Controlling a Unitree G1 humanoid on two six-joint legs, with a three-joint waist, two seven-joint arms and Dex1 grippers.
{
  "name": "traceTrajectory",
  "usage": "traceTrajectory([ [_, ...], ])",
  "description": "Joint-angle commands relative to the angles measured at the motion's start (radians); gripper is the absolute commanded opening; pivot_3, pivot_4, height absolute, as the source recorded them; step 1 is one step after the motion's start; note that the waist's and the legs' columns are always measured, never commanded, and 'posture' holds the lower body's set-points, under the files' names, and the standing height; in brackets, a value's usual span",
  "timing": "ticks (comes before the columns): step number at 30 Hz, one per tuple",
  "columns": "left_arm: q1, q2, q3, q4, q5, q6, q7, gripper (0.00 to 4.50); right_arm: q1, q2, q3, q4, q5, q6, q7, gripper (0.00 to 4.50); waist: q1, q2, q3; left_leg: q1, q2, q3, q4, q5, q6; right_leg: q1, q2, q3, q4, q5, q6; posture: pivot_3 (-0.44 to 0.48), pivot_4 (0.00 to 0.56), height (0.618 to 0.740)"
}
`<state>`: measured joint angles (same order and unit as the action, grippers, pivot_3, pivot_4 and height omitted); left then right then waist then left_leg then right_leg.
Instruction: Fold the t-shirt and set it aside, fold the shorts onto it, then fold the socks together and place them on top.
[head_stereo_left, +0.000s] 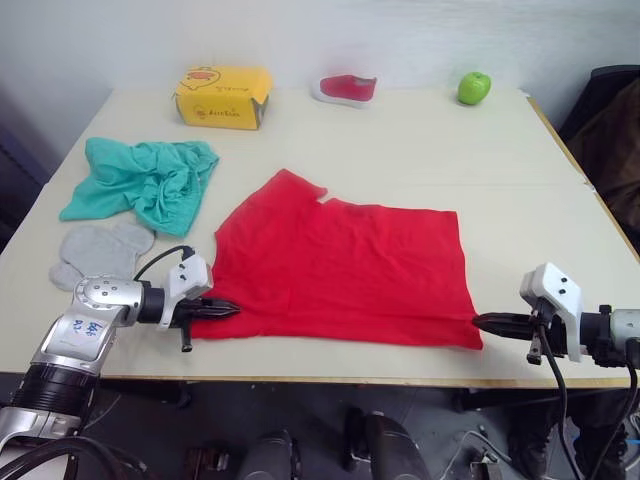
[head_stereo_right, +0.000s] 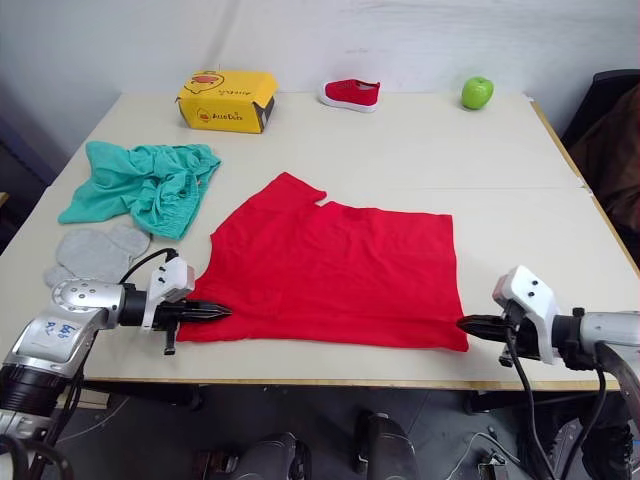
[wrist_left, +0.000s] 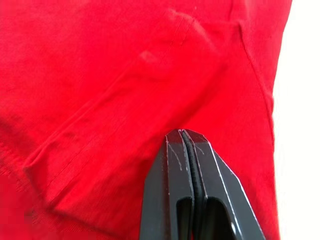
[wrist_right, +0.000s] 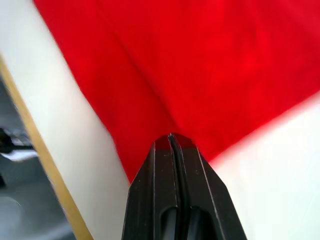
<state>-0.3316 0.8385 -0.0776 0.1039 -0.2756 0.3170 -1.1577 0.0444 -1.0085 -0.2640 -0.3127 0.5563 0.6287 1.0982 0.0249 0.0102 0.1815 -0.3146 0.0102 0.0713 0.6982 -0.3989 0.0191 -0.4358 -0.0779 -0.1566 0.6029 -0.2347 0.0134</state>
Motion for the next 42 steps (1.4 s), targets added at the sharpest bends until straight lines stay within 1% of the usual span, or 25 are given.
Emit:
traceTrajectory([
  [1,0.016,0.001,0.007,-0.042,-0.004,0.01,-0.007,0.03,0.012,0.028,0.039,-0.027,-0.023,0.003,-0.042,0.0,0.002,0.0,0.0,-0.001,0.0,0.0,0.0,0.0,0.0,-0.001,0.0,0.0,0.0,0.0,0.0,0.0,0.15,0.74],
  [3,0.027,0.006,0.001,-0.034,0.012,-0.009,-0.012,0.03,0.029,0.042,0.084,0.026,-0.087,-0.024,-0.074,0.0,0.003,0.0,0.0,-0.003,0.0,0.0,0.0,0.0,0.0,-0.003,0.0,-0.001,0.0,0.0,0.0,0.0,0.15,0.74],
  [7,0.025,0.026,0.005,0.02,0.043,-0.04,-0.012,0.03,0.065,0.022,0.1,0.126,-0.181,-0.111,-0.089,0.0,0.002,-0.001,0.0,-0.004,-0.001,0.001,0.0,0.0,0.0,-0.003,0.0,-0.001,0.0,0.0,0.0,0.0,0.15,0.74],
  [11,0.019,0.057,0.018,0.039,0.053,-0.062,-0.022,0.03,0.087,0.001,0.059,0.175,-0.2,-0.187,-0.064,0.0,-0.001,-0.002,-0.001,-0.001,0.0,0.001,0.0,0.0,0.0,-0.001,0.0,0.0,-0.003,0.0,0.0,0.0,0.15,0.74],
  [12,0.016,0.064,0.024,0.036,0.045,-0.059,-0.027,0.03,0.089,-0.001,0.037,0.168,-0.185,-0.2,-0.047,0.0,-0.001,-0.002,-0.001,-0.001,0.0,0.001,0.0,0.0,0.0,-0.001,0.0,0.0,-0.003,0.0,0.0,0.0,0.15,0.74],
  [14,0.009,0.078,0.063,-0.011,-0.012,-0.012,-0.047,0.03,0.087,0.005,-0.031,0.109,-0.113,-0.218,-0.001,0.0,0.0,-0.003,-0.001,-0.002,0.0,0.0,0.0,-0.001,0.0,-0.002,0.0,0.0,-0.003,0.0,0.0,0.0,0.15,0.74],
  [15,0.011,0.087,0.087,-0.05,-0.043,0.011,-0.058,0.2,0.082,0.01,-0.062,0.069,-0.078,-0.214,0.011,0.0,0.0,-0.003,-0.001,-0.003,0.0,0.0,0.0,0.0,0.0,-0.003,0.0,0.0,-0.002,0.0,0.0,0.0,0.15,0.74],
  [17,0.033,0.113,0.123,-0.126,-0.089,0.038,-0.088,0.58,0.081,0.005,-0.08,0.023,-0.054,-0.193,0.021,0.0,-0.002,-0.003,0.001,-0.005,0.0,0.0,0.001,0.0,0.0,-0.006,0.0,0.0,0.001,0.0,0.0,0.0,0.15,0.74],
  [18,0.048,0.129,0.14,-0.162,-0.109,0.054,-0.102,0.89,0.087,-0.004,-0.081,0.005,-0.053,-0.18,0.028,0.35,-0.002,-0.004,0.001,-0.006,0.0,0.0,0.001,0.0,0.0,-0.007,0.0,0.0,0.002,0.0,0.0,0.0,0.15,0.74],
  [19,0.064,0.143,0.154,-0.192,-0.119,0.056,-0.113,1.2,0.097,-0.012,-0.08,-0.012,-0.057,-0.179,0.037,0.56,-0.002,-0.004,0.001,-0.006,0.0,0.0,0.001,0.0,-0.001,-0.007,0.001,0.0,0.002,0.0,0.0,0.0,0.15,0.74],
  [23,0.134,0.201,0.187,-0.275,-0.123,0.038,-0.147,2.42,0.137,-0.022,-0.064,-0.063,-0.099,-0.217,0.049,1.91,0.0,-0.003,0.002,-0.006,0.0,0.0,0.0,0.0,-0.001,-0.007,0.001,0.0,0.0,0.0,0.0,0.0,0.15,0.74],
  [28,0.2,0.21,0.157,-0.275,-0.027,-0.073,-0.11,3.98,0.145,-0.009,-0.022,-0.082,-0.167,-0.269,0.027,3.63,0.001,-0.003,0.002,-0.006,0.0,0.001,0.0,-0.001,-0.001,-0.007,0.001,0.0,-0.003,0.0,0.0,0.0,0.15,0.74],
  [29,0.204,0.205,0.149,-0.265,-0.006,-0.091,-0.098,4.32,0.143,-0.009,-0.012,-0.079,-0.18,-0.274,0.022,3.68,0.0,-0.003,0.002,-0.006,0.0,0.001,0.0,-0.001,-0.001,-0.007,0.001,0.0,-0.003,0.0,0.0,0.0,0.15,0.74],
  [30,0.207,0.197,0.14,-0.252,0.013,-0.111,-0.085,4.46,0.139,-0.011,-0.002,-0.071,-0.193,-0.281,0.02,3.68,0.001,-0.003,0.002,-0.006,0.0,0.001,0.0,-0.001,-0.001,-0.007,0.001,0.0,-0.003,0.0,0.0,0.0,0.15,0.74],
  [35,0.213,0.163,0.098,-0.17,0.101,-0.211,-0.037,4.46,0.115,-0.019,0.045,-0.008,-0.254,-0.325,0.019,3.68,0.001,-0.003,0.002,-0.006,0.0,0.001,0.0,-0.001,-0.001,-0.007,0.001,0.0,-0.003,0.0,0.0,0.0,0.15,0.74],
  [37,0.204,0.151,0.079,-0.134,0.132,-0.249,-0.022,4.5,0.1,-0.016,0.067,0.019,-0.277,-0.34,0.016,3.31,0.0,-0.003,0.002,-0.006,0.0,0.001,0.0,-0.001,-0.001,-0.007,0.001,0.0,-0.003,0.0,0.0,0.0,0.15,0.74],
  [39,0.194,0.143,0.07,-0.11,0.146,-0.272,-0.014,4.5,0.089,-0.014,0.078,0.034,-0.288,-0.349,0.015,2.76,0.0,-0.002,0.002,-0.006,0.0,0.001,0.0,-0.001,-0.001,-0.007,0.001,0.0,-0.003,0.0,0.0,0.0,0.15,0.74],
  [42,0.152,0.101,0.043,-0.018,0.166,-0.354,-0.004,3.9,0.049,-0.006,0.126,0.109,-0.354,-0.406,-0.01,1.64,0.002,0.0,0.001,-0.005,0.0,0.002,0.0,-0.001,0.0,-0.007,0.0,0.001,-0.002,0.0,0.0,0.0,0.15,0.74],
])
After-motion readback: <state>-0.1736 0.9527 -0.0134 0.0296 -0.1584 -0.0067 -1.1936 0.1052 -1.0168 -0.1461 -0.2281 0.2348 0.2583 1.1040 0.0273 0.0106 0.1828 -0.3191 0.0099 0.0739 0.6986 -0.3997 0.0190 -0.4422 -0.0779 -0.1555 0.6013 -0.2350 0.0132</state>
